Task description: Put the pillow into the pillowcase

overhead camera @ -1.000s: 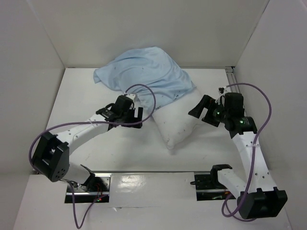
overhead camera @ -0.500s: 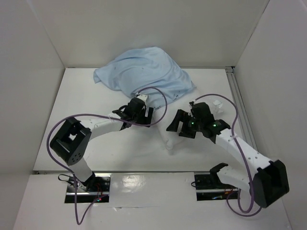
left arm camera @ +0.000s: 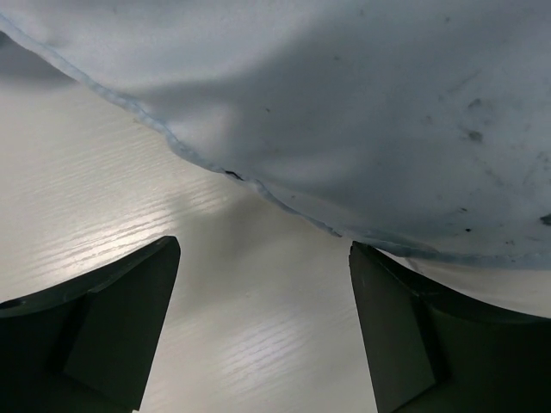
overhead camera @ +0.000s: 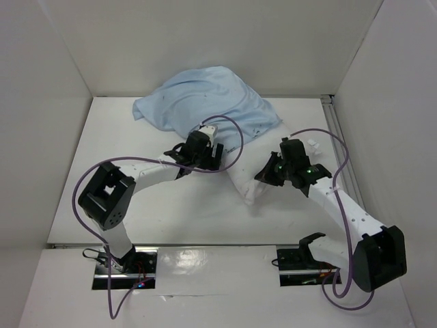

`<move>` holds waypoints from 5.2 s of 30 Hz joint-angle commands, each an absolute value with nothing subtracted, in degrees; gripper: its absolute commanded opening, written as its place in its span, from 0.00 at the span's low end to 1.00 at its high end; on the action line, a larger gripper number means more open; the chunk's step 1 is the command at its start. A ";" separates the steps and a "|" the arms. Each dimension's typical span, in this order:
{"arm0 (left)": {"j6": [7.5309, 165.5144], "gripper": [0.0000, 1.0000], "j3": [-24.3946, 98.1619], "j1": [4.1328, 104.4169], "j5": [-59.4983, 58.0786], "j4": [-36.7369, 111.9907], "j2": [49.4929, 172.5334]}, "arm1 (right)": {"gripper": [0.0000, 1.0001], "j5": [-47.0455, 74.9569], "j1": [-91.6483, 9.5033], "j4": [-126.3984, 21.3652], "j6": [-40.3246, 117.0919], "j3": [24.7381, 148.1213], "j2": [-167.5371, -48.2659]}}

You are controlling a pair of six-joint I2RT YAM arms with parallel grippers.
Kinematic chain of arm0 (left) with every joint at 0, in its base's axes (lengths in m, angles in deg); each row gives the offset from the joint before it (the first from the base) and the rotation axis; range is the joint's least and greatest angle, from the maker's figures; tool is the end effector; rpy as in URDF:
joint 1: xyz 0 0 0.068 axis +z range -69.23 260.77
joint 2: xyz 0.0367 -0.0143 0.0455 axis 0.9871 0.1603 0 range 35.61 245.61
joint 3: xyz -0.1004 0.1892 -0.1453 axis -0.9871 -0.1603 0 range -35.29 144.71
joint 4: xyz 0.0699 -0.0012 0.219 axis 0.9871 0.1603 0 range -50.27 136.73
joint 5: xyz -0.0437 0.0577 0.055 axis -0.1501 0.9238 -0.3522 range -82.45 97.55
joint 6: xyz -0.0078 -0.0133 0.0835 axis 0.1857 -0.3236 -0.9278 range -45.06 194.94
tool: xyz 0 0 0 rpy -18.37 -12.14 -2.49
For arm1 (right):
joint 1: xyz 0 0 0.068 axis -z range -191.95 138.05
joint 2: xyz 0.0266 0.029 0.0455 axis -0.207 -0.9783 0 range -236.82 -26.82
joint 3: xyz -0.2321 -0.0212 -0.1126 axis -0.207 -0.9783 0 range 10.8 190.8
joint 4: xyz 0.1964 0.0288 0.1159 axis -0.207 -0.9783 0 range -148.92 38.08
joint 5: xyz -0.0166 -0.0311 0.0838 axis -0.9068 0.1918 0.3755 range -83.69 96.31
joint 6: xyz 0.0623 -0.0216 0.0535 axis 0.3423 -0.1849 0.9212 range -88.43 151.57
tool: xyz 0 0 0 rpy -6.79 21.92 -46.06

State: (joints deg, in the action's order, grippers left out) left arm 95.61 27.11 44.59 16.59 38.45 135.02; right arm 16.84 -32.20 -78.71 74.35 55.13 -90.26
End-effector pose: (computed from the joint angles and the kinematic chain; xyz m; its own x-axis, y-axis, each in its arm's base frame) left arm 0.3179 -0.2179 0.1942 -0.6105 0.0147 -0.7919 0.2829 0.9379 -0.2007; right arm 0.2110 0.0924 0.2185 -0.8066 0.4142 -0.4217 0.1202 0.8135 0.5691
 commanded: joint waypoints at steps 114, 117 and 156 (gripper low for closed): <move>108.43 0.00 80.99 41.22 -8.27 78.05 140.37 | 0.00 12.39 -33.65 -54.90 83.07 51.93 -82.64; 108.43 0.00 76.63 41.22 -8.27 75.95 136.62 | 0.00 9.84 -33.65 -57.79 81.58 52.46 -78.78; 110.01 0.00 41.18 41.22 -7.04 71.99 118.57 | 0.67 49.28 -15.02 -54.14 70.58 51.04 -97.74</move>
State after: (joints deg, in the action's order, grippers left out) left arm 109.66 37.18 41.66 -5.49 75.54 118.30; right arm 43.50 -12.85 -66.53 68.54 48.42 -94.89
